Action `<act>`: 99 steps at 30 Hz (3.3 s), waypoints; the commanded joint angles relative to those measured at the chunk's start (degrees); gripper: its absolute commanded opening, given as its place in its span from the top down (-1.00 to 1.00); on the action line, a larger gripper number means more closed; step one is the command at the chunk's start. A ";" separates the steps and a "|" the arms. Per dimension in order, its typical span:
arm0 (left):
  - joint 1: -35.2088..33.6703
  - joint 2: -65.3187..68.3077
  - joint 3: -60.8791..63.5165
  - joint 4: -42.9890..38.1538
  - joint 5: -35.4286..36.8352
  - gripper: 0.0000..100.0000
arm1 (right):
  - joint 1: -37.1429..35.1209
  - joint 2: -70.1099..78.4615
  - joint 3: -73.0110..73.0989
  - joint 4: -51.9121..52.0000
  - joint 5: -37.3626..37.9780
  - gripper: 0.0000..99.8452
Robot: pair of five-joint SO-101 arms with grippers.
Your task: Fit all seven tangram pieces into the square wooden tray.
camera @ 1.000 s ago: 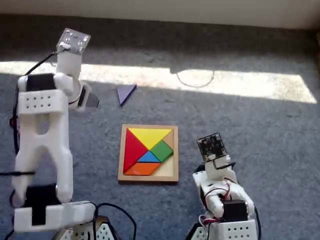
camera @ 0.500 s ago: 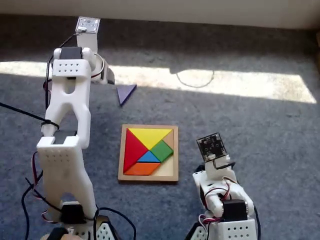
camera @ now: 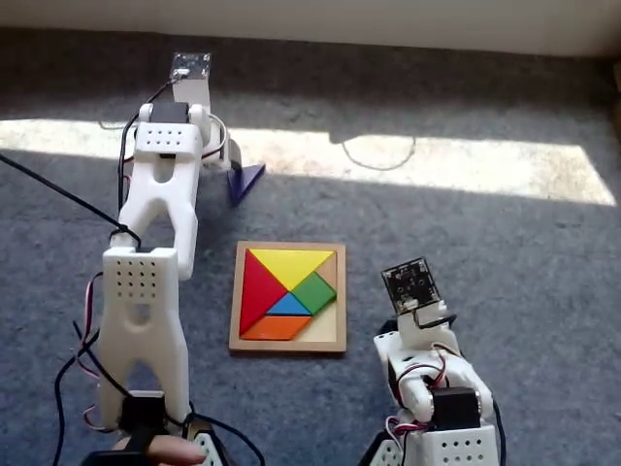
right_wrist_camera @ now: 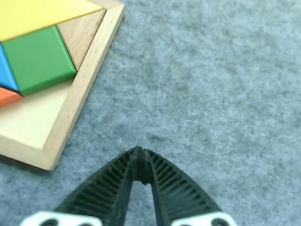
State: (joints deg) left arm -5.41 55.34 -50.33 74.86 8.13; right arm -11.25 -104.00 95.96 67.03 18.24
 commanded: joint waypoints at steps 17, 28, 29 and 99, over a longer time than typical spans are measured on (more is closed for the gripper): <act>6.64 5.85 -8.40 8.53 -0.09 0.70 | 0.84 0.57 5.93 0.13 -0.09 0.99; 8.57 5.67 -19.12 25.67 0.18 0.74 | 0.84 0.57 5.93 0.13 -0.09 0.99; 8.66 5.67 -18.68 25.67 0.26 0.76 | 0.84 0.57 5.93 0.13 -0.09 0.99; 10.68 0.48 -7.69 24.79 -1.23 0.99 | 0.84 0.57 5.93 0.13 -0.09 0.99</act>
State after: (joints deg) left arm 4.44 60.53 -57.19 99.82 6.20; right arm -11.25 -104.00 95.96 67.03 18.24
